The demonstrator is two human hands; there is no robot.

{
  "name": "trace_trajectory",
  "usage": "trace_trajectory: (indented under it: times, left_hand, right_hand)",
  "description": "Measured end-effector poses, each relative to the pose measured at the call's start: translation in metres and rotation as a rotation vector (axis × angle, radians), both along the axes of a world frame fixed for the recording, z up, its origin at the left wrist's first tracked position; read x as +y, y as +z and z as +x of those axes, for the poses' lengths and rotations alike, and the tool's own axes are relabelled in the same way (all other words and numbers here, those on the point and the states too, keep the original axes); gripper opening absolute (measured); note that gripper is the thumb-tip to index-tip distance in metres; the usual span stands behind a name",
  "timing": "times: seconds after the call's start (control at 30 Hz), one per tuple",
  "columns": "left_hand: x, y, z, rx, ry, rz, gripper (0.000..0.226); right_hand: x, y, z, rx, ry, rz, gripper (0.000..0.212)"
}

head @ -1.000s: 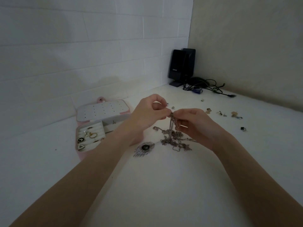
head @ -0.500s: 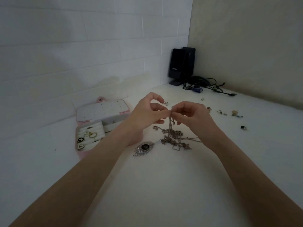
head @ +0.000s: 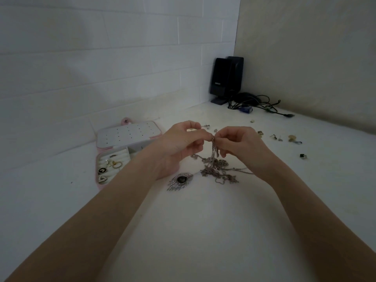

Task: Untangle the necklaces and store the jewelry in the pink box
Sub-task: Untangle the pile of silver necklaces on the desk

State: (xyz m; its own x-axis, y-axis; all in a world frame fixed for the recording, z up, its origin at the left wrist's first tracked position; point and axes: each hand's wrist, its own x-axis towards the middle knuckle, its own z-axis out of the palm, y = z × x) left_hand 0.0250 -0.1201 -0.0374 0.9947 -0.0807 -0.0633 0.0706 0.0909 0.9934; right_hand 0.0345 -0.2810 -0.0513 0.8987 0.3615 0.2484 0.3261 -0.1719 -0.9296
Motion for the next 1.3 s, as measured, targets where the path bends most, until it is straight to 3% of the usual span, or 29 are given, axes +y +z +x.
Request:
trace_trajectory:
  times: [0.07,0.23,0.37,0.5,0.57,0.73,0.9,0.97,1.1,1.3]
  left_hand:
    - [-0.004,-0.001,-0.001,0.018,0.006,-0.023,0.022]
    - [-0.010,-0.005,-0.001,-0.115,0.116,0.196,0.020]
    - [-0.003,-0.001,-0.003,-0.013,0.010,0.010,0.020]
    - [-0.006,-0.002,-0.005,0.008,-0.009,-0.069,0.018]
    - [-0.010,-0.001,-0.004,-0.078,0.061,-0.026,0.020]
    - [-0.014,0.003,-0.004,-0.360,0.151,0.200,0.025]
    - [-0.015,0.005,-0.008,-0.581,0.093,0.382,0.021]
    - [-0.016,0.006,-0.010,-0.570,0.058,0.420,0.020]
    - [-0.012,0.005,-0.005,-0.451,0.032,0.463,0.029]
    - [0.004,0.009,-0.002,-0.206,-0.086,0.344,0.026]
  right_hand:
    - [0.000,-0.001,0.000,0.015,0.015,0.013,0.011]
    - [0.001,-0.006,0.001,0.025,0.007,0.090,0.005]
    - [-0.002,-0.006,0.001,0.125,0.088,0.271,0.004]
    - [0.001,-0.004,0.001,0.154,0.127,0.309,0.008]
    - [0.002,-0.003,0.001,0.135,0.101,0.320,0.003]
    - [0.003,-0.001,0.001,0.125,0.068,0.361,0.012]
    - [-0.001,0.001,0.001,0.305,0.139,0.390,0.013]
    - [-0.004,0.002,0.001,0.352,0.146,0.393,0.015]
    - [-0.002,0.000,0.003,0.244,0.047,0.317,0.013]
    - [0.001,-0.004,0.002,0.048,-0.054,0.052,0.005]
